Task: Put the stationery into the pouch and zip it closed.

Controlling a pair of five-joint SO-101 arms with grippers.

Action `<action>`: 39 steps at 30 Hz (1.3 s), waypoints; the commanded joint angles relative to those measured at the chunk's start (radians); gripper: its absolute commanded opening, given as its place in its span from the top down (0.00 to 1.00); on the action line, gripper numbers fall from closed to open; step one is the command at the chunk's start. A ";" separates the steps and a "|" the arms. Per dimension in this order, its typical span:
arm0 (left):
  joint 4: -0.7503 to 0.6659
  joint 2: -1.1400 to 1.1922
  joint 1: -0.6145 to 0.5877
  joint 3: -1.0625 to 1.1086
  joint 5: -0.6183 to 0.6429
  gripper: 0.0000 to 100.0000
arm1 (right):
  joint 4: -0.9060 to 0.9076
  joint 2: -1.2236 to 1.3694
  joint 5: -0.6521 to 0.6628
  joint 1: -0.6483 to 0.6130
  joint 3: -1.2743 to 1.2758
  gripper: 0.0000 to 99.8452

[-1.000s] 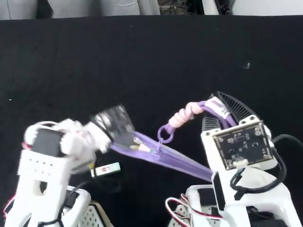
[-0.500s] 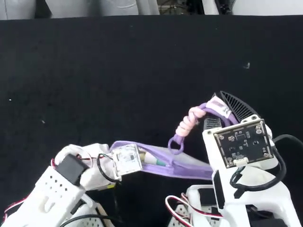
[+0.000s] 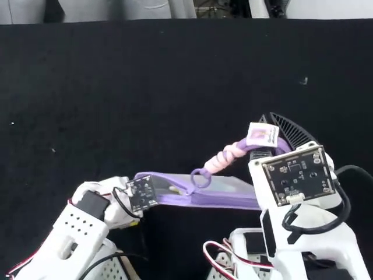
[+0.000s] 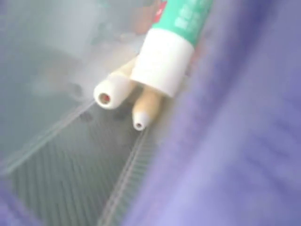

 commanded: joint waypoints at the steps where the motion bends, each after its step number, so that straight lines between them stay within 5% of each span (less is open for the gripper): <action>1: -0.089 0.005 -0.015 0.054 -0.017 0.84 | -0.021 0.012 -0.005 0.017 -0.004 0.99; 14: -0.104 0.005 -0.015 0.087 -0.112 0.85 | -0.023 0.012 -0.005 0.015 -0.004 0.99; 18: -0.055 -0.003 -0.012 0.079 -0.160 0.97 | -0.025 0.012 -0.005 0.017 -0.004 0.99; 26: -0.040 -0.006 -0.016 0.071 -0.155 0.97 | -0.026 0.012 -0.005 0.018 -0.002 0.99; 39: 0.290 -0.008 -0.148 -0.449 -0.091 0.97 | -0.028 0.012 -0.003 0.018 0.013 0.99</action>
